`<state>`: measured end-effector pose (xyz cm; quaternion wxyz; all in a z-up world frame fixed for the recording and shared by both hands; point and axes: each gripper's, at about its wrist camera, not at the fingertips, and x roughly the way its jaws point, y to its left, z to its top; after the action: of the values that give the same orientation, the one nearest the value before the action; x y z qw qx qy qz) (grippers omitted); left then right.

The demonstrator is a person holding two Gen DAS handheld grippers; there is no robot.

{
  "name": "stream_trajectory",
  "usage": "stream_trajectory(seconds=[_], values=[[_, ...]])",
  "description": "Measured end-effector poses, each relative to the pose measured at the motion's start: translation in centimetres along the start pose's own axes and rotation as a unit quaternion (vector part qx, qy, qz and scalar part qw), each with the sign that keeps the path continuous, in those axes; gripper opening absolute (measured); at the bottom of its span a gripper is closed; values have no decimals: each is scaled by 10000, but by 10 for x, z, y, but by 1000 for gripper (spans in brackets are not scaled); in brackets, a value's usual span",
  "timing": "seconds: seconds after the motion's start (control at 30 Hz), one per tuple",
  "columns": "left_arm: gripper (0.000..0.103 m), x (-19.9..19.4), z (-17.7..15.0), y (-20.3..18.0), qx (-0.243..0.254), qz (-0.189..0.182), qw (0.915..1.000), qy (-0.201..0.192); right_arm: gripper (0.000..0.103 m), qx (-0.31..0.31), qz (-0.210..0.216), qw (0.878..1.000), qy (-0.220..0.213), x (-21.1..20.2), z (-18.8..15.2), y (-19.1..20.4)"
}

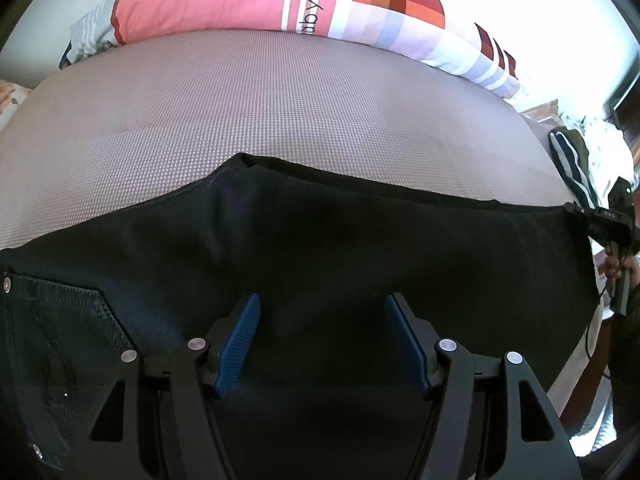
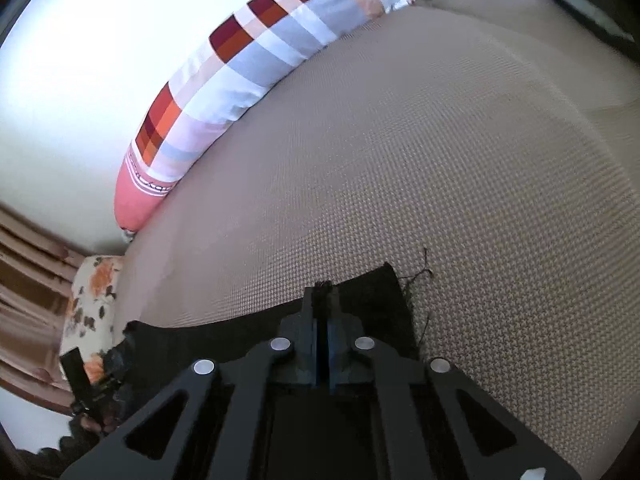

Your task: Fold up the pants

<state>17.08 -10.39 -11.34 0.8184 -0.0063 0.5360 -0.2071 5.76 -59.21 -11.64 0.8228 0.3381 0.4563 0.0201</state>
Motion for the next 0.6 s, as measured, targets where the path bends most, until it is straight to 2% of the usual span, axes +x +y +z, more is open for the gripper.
stream_trajectory(seconds=[0.1,0.2,0.3,0.4,0.47,0.53,0.6], values=[[66,0,3,2,-42,-12,10000,-41,3,-315,-341,9978,-482,-18,-4,20],[66,0,8,3,-31,30,9999,-139,2,-334,-648,9944,-767,-23,-1,26],[66,3,14,7,-73,89,9996,-260,2,-210,-929,9928,-730,-10,2,21],[66,11,22,16,-162,157,9991,-345,2,-90,-1202,9914,-519,12,0,13],[66,12,25,18,-164,119,9990,-394,2,-98,-1272,9900,-596,14,-1,13],[66,15,28,19,-90,115,9992,-373,9,61,-1378,9887,-591,12,-1,14],[66,17,29,16,81,173,9992,-359,23,94,-1528,9869,-508,8,1,17]])
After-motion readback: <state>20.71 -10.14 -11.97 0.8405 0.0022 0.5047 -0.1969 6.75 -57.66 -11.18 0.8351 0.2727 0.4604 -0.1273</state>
